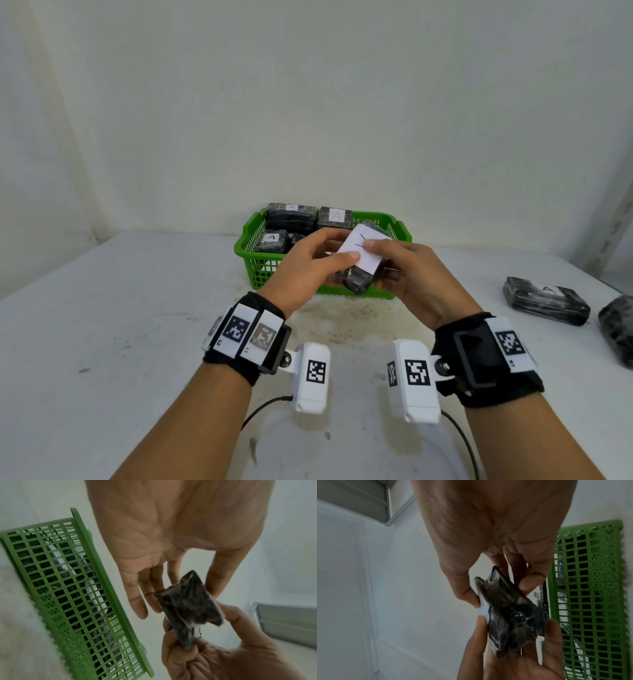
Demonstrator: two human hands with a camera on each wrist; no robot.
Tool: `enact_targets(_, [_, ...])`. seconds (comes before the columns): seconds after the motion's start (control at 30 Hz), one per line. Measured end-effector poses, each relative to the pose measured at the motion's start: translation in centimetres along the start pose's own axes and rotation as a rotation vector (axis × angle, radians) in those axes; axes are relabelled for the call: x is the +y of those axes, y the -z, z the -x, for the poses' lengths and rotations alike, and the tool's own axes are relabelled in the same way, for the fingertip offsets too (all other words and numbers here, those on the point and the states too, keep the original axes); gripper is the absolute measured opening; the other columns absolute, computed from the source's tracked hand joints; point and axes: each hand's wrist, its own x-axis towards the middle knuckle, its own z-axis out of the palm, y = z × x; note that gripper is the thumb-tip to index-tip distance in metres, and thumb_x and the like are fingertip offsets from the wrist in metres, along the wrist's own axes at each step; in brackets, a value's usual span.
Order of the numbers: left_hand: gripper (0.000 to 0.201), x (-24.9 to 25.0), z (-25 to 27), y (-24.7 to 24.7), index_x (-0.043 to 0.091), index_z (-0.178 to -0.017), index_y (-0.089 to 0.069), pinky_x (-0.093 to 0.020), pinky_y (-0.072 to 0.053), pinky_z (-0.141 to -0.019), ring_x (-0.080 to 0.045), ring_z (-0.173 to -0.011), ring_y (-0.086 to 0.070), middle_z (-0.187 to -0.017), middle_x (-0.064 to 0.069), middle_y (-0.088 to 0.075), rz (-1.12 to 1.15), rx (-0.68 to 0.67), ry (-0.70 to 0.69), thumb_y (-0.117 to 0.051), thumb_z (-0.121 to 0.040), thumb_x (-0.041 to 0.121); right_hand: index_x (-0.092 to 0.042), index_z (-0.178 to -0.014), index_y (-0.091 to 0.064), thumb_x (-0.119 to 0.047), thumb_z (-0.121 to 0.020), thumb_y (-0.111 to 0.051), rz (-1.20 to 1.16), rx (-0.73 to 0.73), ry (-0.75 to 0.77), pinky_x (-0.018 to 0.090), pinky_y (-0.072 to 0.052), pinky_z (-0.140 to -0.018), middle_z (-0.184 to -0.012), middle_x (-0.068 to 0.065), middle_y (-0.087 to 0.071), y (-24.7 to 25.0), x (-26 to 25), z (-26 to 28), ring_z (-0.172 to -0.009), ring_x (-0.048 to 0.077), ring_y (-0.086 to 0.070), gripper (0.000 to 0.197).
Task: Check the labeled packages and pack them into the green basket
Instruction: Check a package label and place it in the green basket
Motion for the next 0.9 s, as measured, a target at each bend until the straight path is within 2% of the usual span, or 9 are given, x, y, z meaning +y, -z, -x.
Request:
enact_targets(0.1, [0.048, 0.2, 0.0, 0.0, 0.028, -0.129, -0.060, -0.055, -0.055, -0.090, -0.037, -0.111, -0.063, -0.122, -0.021, -0.060, 0.057, 0.006, 0.023, -0.068, -0.082, 0.030, -0.001, -0.113, -0.074, -0.012, -0.097, -0.065, 0.027, -0.069, -0.033, 0.032, -0.062, -0.073, -0.104, 0.012, -0.079, 0.1, -0.4, 0.2, -0.089, 0.022, -0.075, 0.022])
enact_targets(0.17, [0.045, 0.2, -0.1, 0.1, 0.033, -0.130, -0.060, -0.054, -0.054, -0.092, -0.039, -0.111, -0.062, -0.123, -0.026, -0.058, 0.056, -0.003, 0.038, -0.066, -0.086, 0.033, -0.005, -0.116, -0.073, -0.011, -0.097, -0.064, 0.060, -0.113, -0.058, 0.031, -0.061, -0.073, -0.106, 0.011, -0.080, 0.0, -0.7, 0.4, -0.091, 0.020, -0.076, 0.021])
enact_targets(0.23, [0.039, 0.2, -0.2, 0.1, 0.029, -0.131, -0.060, -0.050, -0.056, -0.091, -0.037, -0.105, -0.065, -0.122, -0.023, -0.062, 0.063, -0.005, 0.053, -0.063, -0.093, 0.027, -0.007, -0.119, -0.071, -0.011, -0.096, -0.068, 0.069, -0.090, -0.058, 0.031, -0.062, -0.072, -0.107, 0.010, -0.079, -0.2, -0.8, 0.3, -0.089, 0.019, -0.077, 0.024])
enact_targets(0.33, [0.034, 0.3, -0.5, 0.0, 0.014, -0.130, -0.060, -0.040, -0.058, -0.074, -0.027, -0.089, -0.068, -0.116, -0.015, -0.068, 0.156, 0.063, 0.089, -0.058, -0.096, 0.016, -0.009, -0.126, -0.063, -0.017, -0.091, -0.076, 0.106, -0.024, -0.081, 0.032, -0.059, -0.070, -0.105, 0.009, -0.078, -0.1, -0.7, 0.1, -0.081, 0.021, -0.074, 0.038])
enact_targets(0.4, [0.031, 0.3, -0.7, 0.1, 0.008, -0.126, -0.060, -0.038, -0.057, -0.069, -0.027, -0.085, -0.067, -0.108, -0.014, -0.069, 0.215, 0.127, 0.111, -0.058, -0.096, 0.014, -0.010, -0.121, -0.064, -0.019, -0.091, -0.076, 0.146, -0.060, -0.137, 0.034, -0.059, -0.068, -0.108, 0.011, -0.077, 0.0, -0.6, 0.1, -0.083, 0.027, -0.075, 0.034])
enact_targets(0.5, [0.031, 0.1, -0.8, 0.2, 0.000, -0.124, -0.058, -0.044, -0.059, -0.077, -0.028, -0.087, -0.066, -0.112, -0.023, -0.067, 0.269, 0.186, 0.147, -0.058, -0.095, 0.011, -0.006, -0.109, -0.070, -0.015, -0.095, -0.070, 0.062, -0.085, -0.173, 0.041, -0.063, -0.077, -0.111, 0.017, -0.074, 0.0, -0.7, 0.2, -0.089, 0.036, -0.075, 0.017])
enact_targets(0.63, [0.036, 0.1, -1.3, -0.1, -0.001, -0.125, -0.053, -0.048, -0.055, -0.093, -0.030, -0.094, -0.068, -0.119, -0.027, -0.064, 0.252, 0.192, 0.179, -0.062, -0.092, 0.008, 0.001, -0.120, -0.069, -0.016, -0.099, -0.064, -0.048, -0.016, -0.189, 0.047, -0.064, -0.084, -0.108, 0.021, -0.071, 0.5, -1.7, -0.5, -0.090, 0.040, -0.072, 0.027])
enact_targets(0.73, [0.037, 0.8, -2.3, -0.4, 0.008, -0.127, -0.051, -0.047, -0.055, -0.093, -0.030, -0.092, -0.069, -0.115, -0.019, -0.066, 0.204, 0.162, 0.192, -0.063, -0.092, 0.010, 0.000, -0.118, -0.069, -0.016, -0.100, -0.062, -0.099, 0.022, -0.199, 0.045, -0.065, -0.083, -0.103, 0.021, -0.073, 0.9, -2.6, -1.3, -0.092, 0.041, -0.072, 0.026])
enact_targets(0.9, [0.032, 1.9, -6.0, -0.4, 0.008, -0.123, -0.056, -0.040, -0.058, -0.087, -0.029, -0.088, -0.068, -0.108, -0.015, -0.066, 0.097, 0.124, 0.259, -0.062, -0.095, 0.022, 0.003, -0.109, -0.069, -0.012, -0.098, -0.066, -0.159, 0.142, -0.161, 0.035, -0.066, -0.071, -0.099, 0.018, -0.068, 1.9, -3.6, -4.2, -0.089, 0.036, -0.070, 0.019])
